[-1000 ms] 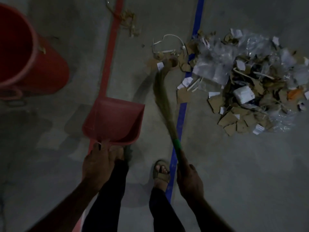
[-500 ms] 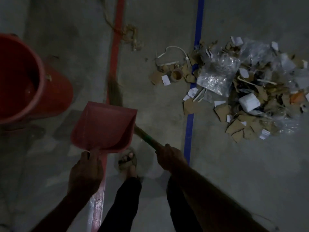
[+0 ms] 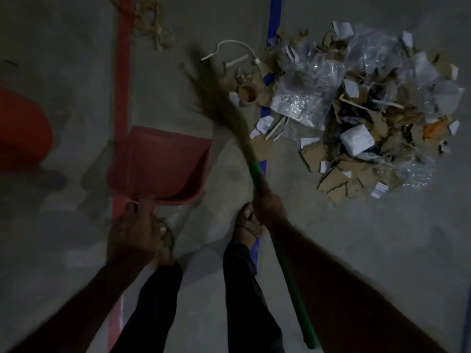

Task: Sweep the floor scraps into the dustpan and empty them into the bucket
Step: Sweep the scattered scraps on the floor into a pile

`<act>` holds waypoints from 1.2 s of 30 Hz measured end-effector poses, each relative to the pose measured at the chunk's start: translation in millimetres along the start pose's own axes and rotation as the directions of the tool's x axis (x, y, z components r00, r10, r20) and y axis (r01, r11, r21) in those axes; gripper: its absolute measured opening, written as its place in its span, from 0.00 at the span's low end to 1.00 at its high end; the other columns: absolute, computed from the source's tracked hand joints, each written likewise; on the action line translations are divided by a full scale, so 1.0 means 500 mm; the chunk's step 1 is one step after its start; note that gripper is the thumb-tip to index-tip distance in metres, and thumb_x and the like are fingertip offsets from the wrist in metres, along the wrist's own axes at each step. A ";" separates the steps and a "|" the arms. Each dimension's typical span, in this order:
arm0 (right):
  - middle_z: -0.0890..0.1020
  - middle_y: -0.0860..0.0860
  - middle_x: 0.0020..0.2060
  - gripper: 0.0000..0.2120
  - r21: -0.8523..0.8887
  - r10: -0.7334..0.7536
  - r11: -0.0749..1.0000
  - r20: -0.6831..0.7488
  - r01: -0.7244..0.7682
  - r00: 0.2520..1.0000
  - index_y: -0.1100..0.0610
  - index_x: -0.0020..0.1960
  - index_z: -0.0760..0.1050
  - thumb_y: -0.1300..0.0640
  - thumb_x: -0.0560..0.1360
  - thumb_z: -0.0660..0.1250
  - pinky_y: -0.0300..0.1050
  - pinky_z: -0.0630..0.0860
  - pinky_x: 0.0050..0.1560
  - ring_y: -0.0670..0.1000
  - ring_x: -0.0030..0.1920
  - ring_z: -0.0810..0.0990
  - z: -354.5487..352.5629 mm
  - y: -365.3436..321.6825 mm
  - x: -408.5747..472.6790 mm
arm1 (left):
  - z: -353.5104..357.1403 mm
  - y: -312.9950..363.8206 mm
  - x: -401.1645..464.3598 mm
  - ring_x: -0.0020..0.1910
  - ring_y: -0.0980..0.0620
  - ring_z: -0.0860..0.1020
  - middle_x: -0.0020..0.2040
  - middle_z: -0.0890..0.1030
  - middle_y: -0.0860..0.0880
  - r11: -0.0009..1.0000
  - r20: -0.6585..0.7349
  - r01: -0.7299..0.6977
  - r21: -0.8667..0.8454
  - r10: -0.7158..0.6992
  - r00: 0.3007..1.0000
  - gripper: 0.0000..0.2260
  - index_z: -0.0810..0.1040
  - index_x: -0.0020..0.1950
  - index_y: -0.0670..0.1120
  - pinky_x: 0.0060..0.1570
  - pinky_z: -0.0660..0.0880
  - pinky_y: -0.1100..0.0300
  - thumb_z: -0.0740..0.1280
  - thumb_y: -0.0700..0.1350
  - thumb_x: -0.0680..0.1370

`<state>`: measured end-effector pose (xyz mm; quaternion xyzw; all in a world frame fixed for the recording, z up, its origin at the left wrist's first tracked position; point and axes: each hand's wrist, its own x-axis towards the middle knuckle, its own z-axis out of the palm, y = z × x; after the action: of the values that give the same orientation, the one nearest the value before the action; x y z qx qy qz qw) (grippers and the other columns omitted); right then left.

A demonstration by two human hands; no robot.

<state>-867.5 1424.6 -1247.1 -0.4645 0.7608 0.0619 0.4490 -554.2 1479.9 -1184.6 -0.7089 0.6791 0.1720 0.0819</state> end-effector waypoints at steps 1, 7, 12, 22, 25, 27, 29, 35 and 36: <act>0.79 0.53 0.39 0.29 0.039 0.031 0.999 -0.016 -0.031 0.999 0.39 0.80 0.44 0.50 0.84 0.53 0.42 0.73 0.30 0.51 0.35 0.80 -0.027 0.013 0.020 | 0.004 0.026 0.009 0.45 0.41 0.76 0.52 0.76 0.45 1.000 0.020 -0.009 0.023 0.008 1.000 0.21 0.68 0.72 0.46 0.45 0.74 0.48 0.50 0.49 0.81; 0.82 0.57 0.43 0.28 0.227 0.187 0.962 -0.150 -0.150 0.971 0.39 0.80 0.47 0.49 0.84 0.53 0.43 0.72 0.27 0.53 0.33 0.80 -0.172 0.129 0.131 | -0.023 0.174 0.057 0.38 0.38 0.77 0.46 0.75 0.41 0.995 -0.021 0.023 -0.092 -0.025 0.999 0.21 0.74 0.68 0.44 0.37 0.74 0.47 0.58 0.45 0.76; 0.80 0.59 0.47 0.30 0.313 0.288 0.926 -0.223 -0.212 0.931 0.37 0.79 0.49 0.52 0.81 0.56 0.47 0.75 0.30 0.55 0.34 0.78 -0.326 0.230 0.179 | -0.035 0.245 0.085 0.37 0.38 0.78 0.46 0.76 0.41 0.996 -0.023 0.033 -0.087 -0.036 0.999 0.17 0.75 0.65 0.45 0.34 0.73 0.51 0.66 0.40 0.76; 0.81 0.57 0.43 0.25 0.369 0.273 0.922 -0.394 -0.121 0.878 0.33 0.77 0.50 0.48 0.84 0.53 0.56 0.81 0.37 0.58 0.36 0.80 -0.426 0.329 0.049 | -0.027 0.314 0.122 0.36 0.38 0.76 0.45 0.75 0.38 0.998 0.016 -0.034 -0.055 0.035 0.999 0.17 0.73 0.66 0.42 0.32 0.72 0.51 0.67 0.39 0.77; 0.80 0.56 0.39 0.26 0.364 0.182 0.930 -0.338 -0.050 0.923 0.31 0.77 0.47 0.48 0.85 0.54 0.55 0.80 0.32 0.57 0.32 0.80 -0.380 0.318 -0.072 | -0.028 0.318 0.121 0.37 0.37 0.77 0.46 0.75 0.38 0.998 0.030 -0.011 -0.056 0.013 0.999 0.15 0.73 0.64 0.42 0.33 0.72 0.51 0.67 0.39 0.77; 0.80 0.55 0.37 0.28 0.288 0.096 0.958 -0.302 -0.005 0.949 0.34 0.79 0.46 0.49 0.84 0.54 0.51 0.78 0.29 0.56 0.31 0.79 -0.330 0.309 -0.141 | -0.029 0.316 0.113 0.38 0.37 0.77 0.47 0.75 0.37 0.998 0.026 0.006 -0.059 -0.005 1.000 0.16 0.72 0.65 0.43 0.33 0.74 0.49 0.66 0.39 0.77; 0.79 0.53 0.37 0.29 0.209 0.005 0.977 -0.227 0.044 0.974 0.34 0.79 0.45 0.49 0.84 0.54 0.47 0.76 0.28 0.52 0.32 0.78 -0.269 0.297 -0.193 | -0.032 0.309 0.100 0.37 0.37 0.77 0.47 0.75 0.37 0.999 0.012 -0.003 -0.038 0.003 1.000 0.16 0.73 0.64 0.43 0.33 0.74 0.49 0.67 0.39 0.76; 0.72 0.49 0.43 0.31 -0.168 -0.026 0.985 0.054 0.035 0.998 0.30 0.76 0.35 0.46 0.83 0.51 0.46 0.72 0.36 0.53 0.37 0.75 -0.101 0.287 -0.257 | -0.018 0.271 0.053 0.38 0.37 0.77 0.47 0.75 0.37 1.000 0.063 0.008 -0.029 -0.007 0.998 0.15 0.72 0.62 0.43 0.35 0.75 0.47 0.67 0.39 0.76; 0.71 0.49 0.43 0.30 -0.212 -0.002 0.977 0.087 0.021 0.996 0.31 0.76 0.36 0.45 0.84 0.51 0.46 0.71 0.38 0.54 0.39 0.75 -0.086 0.299 -0.256 | -0.017 0.267 0.045 0.39 0.36 0.77 0.47 0.75 0.37 1.000 0.075 0.019 -0.020 -0.017 0.997 0.15 0.72 0.63 0.43 0.36 0.75 0.48 0.67 0.39 0.76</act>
<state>-987.2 1569.8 -1175.0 -0.5112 0.7270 0.1604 0.4295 -684.9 1447.5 -1169.2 -0.7088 0.6674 0.2047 0.1016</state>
